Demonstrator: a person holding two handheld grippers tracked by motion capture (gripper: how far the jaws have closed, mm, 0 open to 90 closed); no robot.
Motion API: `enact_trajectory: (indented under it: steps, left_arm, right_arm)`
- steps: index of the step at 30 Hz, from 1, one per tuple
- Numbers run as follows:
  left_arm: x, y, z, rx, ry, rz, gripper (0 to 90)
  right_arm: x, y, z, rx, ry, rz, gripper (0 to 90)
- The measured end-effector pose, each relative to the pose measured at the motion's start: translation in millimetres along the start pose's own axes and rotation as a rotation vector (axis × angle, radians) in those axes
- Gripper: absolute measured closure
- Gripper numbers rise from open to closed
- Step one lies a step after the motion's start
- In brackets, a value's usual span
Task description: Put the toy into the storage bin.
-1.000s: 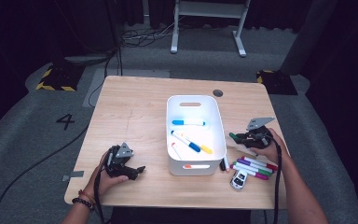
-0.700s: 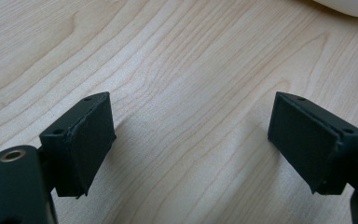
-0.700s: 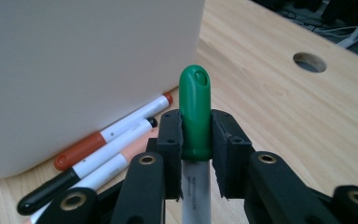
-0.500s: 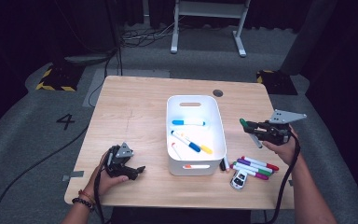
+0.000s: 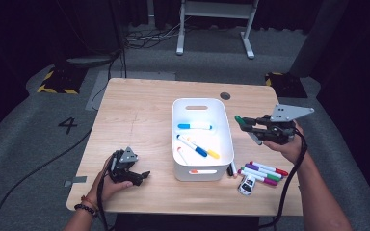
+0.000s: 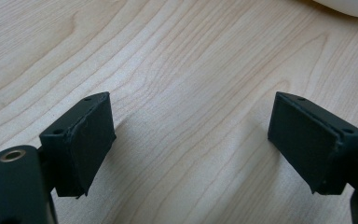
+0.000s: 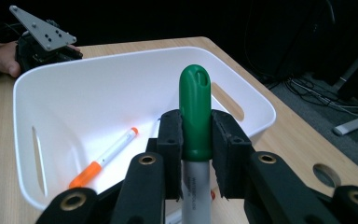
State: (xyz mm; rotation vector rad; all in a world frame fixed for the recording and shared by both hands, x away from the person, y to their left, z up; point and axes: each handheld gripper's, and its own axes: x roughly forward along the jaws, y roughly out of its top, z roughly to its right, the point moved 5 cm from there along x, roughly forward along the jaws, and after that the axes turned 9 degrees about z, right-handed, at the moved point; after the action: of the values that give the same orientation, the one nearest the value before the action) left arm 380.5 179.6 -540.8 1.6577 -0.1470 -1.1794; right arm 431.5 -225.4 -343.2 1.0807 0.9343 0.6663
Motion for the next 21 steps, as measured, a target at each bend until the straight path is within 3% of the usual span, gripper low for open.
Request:
enact_trajectory:
  steps: [4,9,18,21]
  left_arm:
    - [-0.1,0.1,-0.2,0.002,0.001,0.000,14.7]
    - [0.0,0.0,0.0,0.000,0.000,0.000,14.8]
    - [0.0,0.0,-0.1,0.001,0.000,0.000,14.8]
    - [0.0,0.0,0.0,0.000,0.000,0.000,14.8]
  right_arm:
    - [13.9,23.6,-10.4,-0.038,0.037,0.006,74.9]
    - [26.0,37.5,-21.0,-0.069,0.062,0.002,74.9]
    - [50.4,51.1,-46.2,-0.078,0.127,-0.025,74.9]
    - [58.3,52.0,-56.1,-0.105,0.132,-0.062,74.9]
